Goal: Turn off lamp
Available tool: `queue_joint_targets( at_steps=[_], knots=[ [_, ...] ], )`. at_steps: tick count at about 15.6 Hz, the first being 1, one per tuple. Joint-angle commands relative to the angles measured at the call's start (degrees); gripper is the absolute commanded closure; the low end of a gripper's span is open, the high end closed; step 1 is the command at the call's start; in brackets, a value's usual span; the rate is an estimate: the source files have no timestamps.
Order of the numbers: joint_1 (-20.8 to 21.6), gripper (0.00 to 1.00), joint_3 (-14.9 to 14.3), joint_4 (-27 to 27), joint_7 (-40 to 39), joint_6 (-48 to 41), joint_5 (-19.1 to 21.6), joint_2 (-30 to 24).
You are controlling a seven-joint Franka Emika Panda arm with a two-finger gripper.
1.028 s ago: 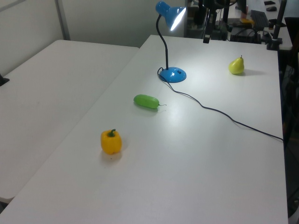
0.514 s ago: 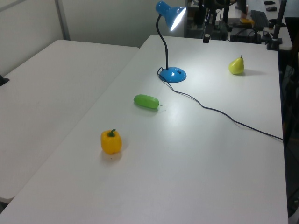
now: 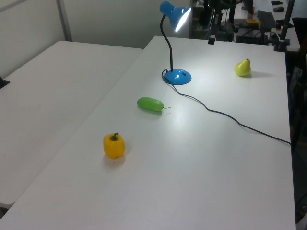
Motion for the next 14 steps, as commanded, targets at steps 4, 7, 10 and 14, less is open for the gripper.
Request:
queue_joint_targets(
  at_steps=[4,7,10,14],
  knots=[
    [-0.4,1.0,-0.8,-0.6,-0.5,-2.1,1.1,-1.0],
    [-1.4,1.0,-1.0,-0.7,-0.5,-2.4,0.4,-0.9],
    [-3.0,1.0,-1.2,-0.8,-0.1,-2.6,-0.5,-0.2],
    [-4.0,1.0,-3.9,-1.1,1.0,-0.9,-1.8,1.8]
  ],
)
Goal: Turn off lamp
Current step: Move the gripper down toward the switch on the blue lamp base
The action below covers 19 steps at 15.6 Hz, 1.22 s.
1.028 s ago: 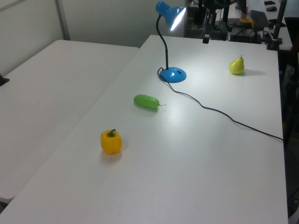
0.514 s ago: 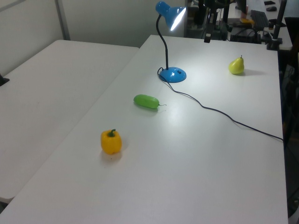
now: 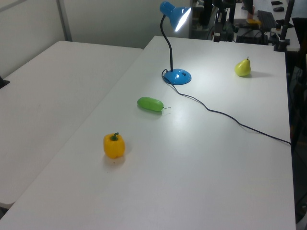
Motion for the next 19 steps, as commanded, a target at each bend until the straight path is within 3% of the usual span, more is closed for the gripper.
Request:
queue_joint_targets(
  at_steps=[1,5,11,19],
  knots=[
    [-0.4,1.0,-2.9,-0.8,0.9,2.5,-0.9,1.8],
    [-1.0,1.0,-4.6,-1.4,0.9,9.0,-1.0,4.1],
    [-1.9,1.0,-5.5,-6.5,0.8,21.7,-3.5,6.4],
    [-3.7,1.0,-5.8,-7.2,4.6,36.5,-4.5,14.7]
  ],
)
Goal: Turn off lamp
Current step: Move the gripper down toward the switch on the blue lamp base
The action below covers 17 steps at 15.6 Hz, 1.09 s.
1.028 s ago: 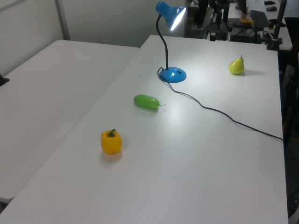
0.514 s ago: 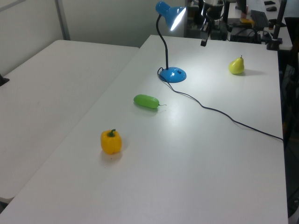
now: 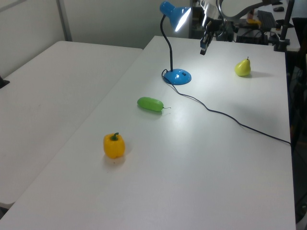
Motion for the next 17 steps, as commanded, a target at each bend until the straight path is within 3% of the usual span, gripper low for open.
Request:
queue_joint_targets(
  at_steps=[1,9,13,17],
  knots=[
    [-0.2,1.0,-0.3,-0.3,3.8,7.4,-0.8,4.0],
    [-0.9,1.0,-0.3,-0.5,8.4,20.5,-0.6,10.5],
    [-0.9,1.0,-0.3,-3.4,10.3,30.3,-0.2,12.2],
    [-0.7,1.0,-0.3,-3.2,10.8,31.5,-0.2,13.9]
  ],
)
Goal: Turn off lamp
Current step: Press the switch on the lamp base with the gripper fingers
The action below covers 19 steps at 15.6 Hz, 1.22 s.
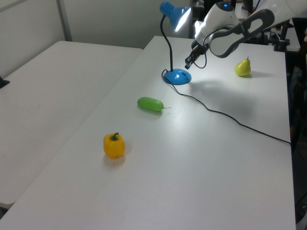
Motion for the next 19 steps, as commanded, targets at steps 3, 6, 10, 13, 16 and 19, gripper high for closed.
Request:
queue_joint_targets(
  at_steps=[3,6,10,13,16,19],
  knots=[
    [0.4,1.0,-0.2,-0.8,1.7,2.5,-0.4,1.1],
    [0.4,1.0,-0.2,-0.7,1.7,5.5,-0.4,2.7],
    [0.4,1.0,-0.2,-0.5,1.6,5.8,-0.4,3.3],
    [0.4,1.0,-0.2,-0.5,1.6,5.8,-0.4,3.4],
    [0.4,1.0,-0.2,0.5,1.6,5.8,-0.3,3.7],
    [0.4,1.0,-0.2,0.7,1.6,5.8,-0.4,3.9]
  ],
)
